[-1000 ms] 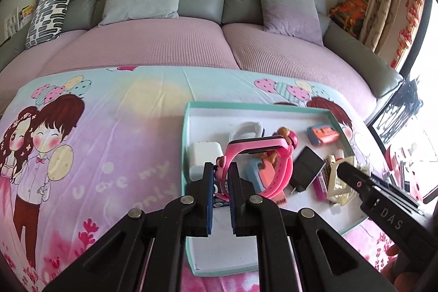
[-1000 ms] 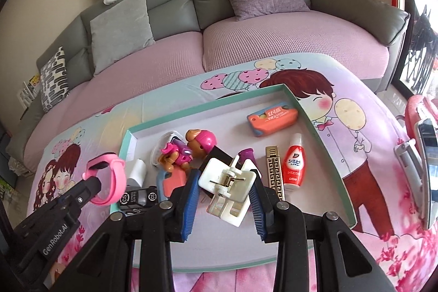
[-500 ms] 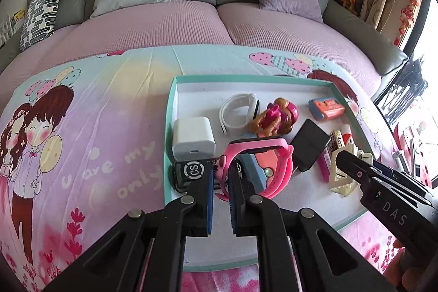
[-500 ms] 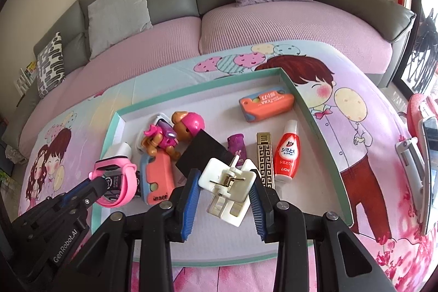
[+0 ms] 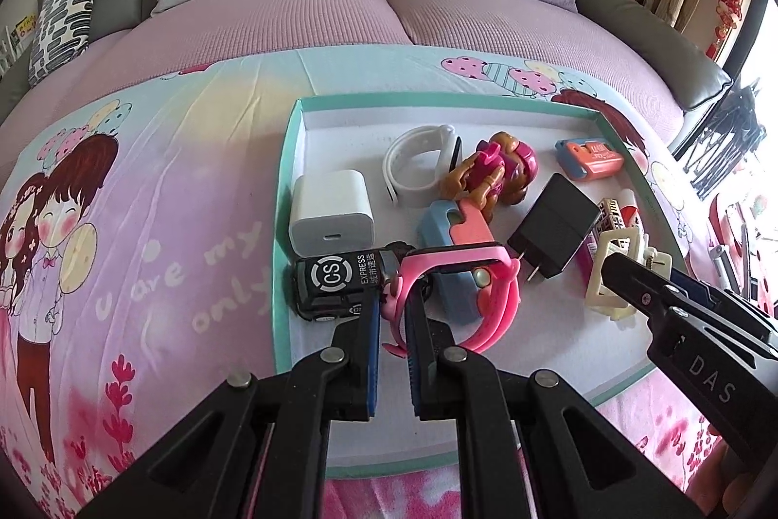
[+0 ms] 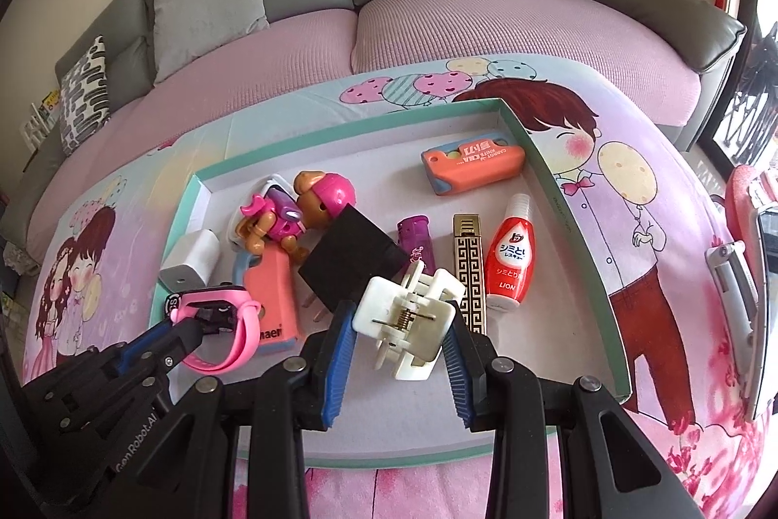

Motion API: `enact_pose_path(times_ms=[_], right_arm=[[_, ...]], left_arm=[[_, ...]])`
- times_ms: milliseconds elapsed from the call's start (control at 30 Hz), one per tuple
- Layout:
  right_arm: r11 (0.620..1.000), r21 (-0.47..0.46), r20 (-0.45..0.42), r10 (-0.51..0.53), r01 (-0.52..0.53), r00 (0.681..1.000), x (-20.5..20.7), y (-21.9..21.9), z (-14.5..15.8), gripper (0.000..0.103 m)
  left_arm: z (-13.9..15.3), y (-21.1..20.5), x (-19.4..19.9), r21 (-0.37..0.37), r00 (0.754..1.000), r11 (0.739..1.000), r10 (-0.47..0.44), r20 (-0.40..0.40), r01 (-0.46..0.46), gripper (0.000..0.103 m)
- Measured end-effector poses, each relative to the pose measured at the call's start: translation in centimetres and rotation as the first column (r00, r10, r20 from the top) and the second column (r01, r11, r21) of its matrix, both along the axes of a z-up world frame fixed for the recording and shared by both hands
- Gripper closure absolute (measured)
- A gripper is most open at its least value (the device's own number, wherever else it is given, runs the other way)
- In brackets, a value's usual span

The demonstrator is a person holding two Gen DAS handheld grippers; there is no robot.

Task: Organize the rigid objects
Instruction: 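Lower the watch and clip into the tray and open both tools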

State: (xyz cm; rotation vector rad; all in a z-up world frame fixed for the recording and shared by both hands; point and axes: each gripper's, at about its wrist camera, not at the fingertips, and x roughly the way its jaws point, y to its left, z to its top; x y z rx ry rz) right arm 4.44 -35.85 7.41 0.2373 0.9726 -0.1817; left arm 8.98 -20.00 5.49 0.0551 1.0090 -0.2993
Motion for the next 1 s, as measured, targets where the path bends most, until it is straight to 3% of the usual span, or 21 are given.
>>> enact_pose_path(times_ms=[233,300,367,400,567,633,700,767,833,1000], right_arm=[[1.000,-0.029,-0.033,0.009,-0.010,0.999,0.2,0.5,-0.3,0.064],[0.999,-0.040,-0.036,-0.002,0.000,0.999,0.1,0.5,-0.1,0.061],[0.999,-0.052,-0.024,-0.015,0.014,1.000,-0.1,0.3,0.3,0.051],[0.998,-0.052,-0.015,-0.019,0.018,1.000,-0.2,0.2,0.6,0.047],[0.998,-0.060,0.023,-0.011,0.013,1.000,-0.5,0.3,1.8,0.047],[0.998,-0.060,0.042,-0.007,0.009,0.999,-0.6,0.4,2.3,0.047],[0.998,-0.057,0.055,-0.006,0.009,0.998,-0.7,0.5,2.6,0.047],[0.998,-0.058,0.057,-0.004,0.007,0.998,-0.6,0.6,2.7,0.047],[0.998,-0.063,0.053,-0.002,0.006,0.999,-0.5,0.7,2.6,0.039],[0.998,-0.056,0.045,-0.002,0.005,0.999,-0.3,0.8,2.1,0.029]], left_arm=[[0.1,0.2,0.2,0.000,1.000,1.000,0.004,-0.012,-0.004,0.091],[0.3,0.4,0.2,-0.003,1.000,1.000,0.006,-0.010,-0.007,0.077],[0.6,0.6,0.1,-0.006,1.000,1.000,0.014,-0.003,-0.014,0.064],[0.9,0.7,0.0,-0.012,1.000,1.000,0.015,0.004,-0.015,0.062],[2.2,1.1,-0.2,-0.027,0.999,0.999,0.024,0.042,-0.023,0.062],[2.7,1.5,-0.3,-0.034,0.998,0.999,0.034,0.059,-0.032,0.057],[3.1,1.9,-0.2,-0.035,0.996,0.998,0.050,0.077,-0.047,0.042],[3.3,2.4,-0.1,-0.031,0.994,0.997,0.070,0.089,-0.068,0.039],[3.3,3.0,0.0,-0.026,0.991,0.996,0.091,0.094,-0.089,0.038],[3.1,4.3,0.5,-0.004,0.982,0.989,0.151,0.110,-0.151,0.021]])
